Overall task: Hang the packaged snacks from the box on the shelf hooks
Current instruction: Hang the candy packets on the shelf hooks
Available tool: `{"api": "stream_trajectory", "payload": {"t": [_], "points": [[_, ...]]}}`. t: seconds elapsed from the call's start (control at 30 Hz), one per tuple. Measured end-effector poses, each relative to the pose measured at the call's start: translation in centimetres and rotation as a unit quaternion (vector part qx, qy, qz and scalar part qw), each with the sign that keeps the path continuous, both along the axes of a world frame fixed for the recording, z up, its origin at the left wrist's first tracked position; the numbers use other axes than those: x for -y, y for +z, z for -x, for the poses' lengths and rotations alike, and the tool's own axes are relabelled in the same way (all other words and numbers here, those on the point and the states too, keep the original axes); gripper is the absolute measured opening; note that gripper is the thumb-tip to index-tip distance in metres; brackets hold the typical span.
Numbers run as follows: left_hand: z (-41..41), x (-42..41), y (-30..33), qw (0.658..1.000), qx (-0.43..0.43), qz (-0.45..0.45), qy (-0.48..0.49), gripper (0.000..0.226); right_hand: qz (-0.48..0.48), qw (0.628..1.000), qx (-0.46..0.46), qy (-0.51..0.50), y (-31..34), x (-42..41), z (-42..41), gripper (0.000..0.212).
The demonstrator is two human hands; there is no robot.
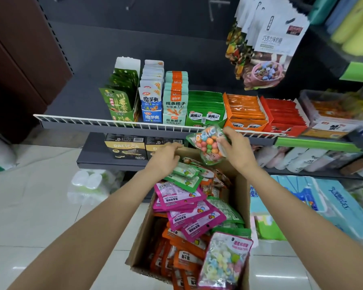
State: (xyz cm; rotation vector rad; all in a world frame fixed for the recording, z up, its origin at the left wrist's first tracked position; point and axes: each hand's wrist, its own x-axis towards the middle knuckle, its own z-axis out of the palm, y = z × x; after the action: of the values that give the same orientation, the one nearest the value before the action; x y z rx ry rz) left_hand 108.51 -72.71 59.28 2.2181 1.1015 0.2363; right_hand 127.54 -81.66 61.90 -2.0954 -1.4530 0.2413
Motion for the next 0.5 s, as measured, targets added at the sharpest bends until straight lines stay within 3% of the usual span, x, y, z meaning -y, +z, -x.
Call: {"api": "stream_trajectory", "payload": {"t": [0.13, 0.2, 0.4, 0.5], "points": [[-2.7, -0.6, -0.8, 0.990, -0.126, -0.024, -0.050, 0.033, -0.007, 1.000, -0.014, -0.015, 0.4, 0.6, -0.1, 0.020], [-3.1, -0.7, -0.6, 0.990, -0.128, -0.055, -0.031, 0.023, -0.002, 1.000, -0.015, -0.023, 0.3, 0.7, -0.2, 0.019], [-1.5, -0.9, 2.8, 0.990, 0.103, -0.075, 0.064, 0.015, -0.052, 0.996, -0.031, -0.065, 2.3, 1.4, -0.7, 0.021], [0.1, -1.5, 5.6, 0.978, 0.169, -0.072, 0.102, 0.019, -0.071, 0.993, -0.064, -0.071, 4.0, 1.5, -0.4, 0.024]]}}
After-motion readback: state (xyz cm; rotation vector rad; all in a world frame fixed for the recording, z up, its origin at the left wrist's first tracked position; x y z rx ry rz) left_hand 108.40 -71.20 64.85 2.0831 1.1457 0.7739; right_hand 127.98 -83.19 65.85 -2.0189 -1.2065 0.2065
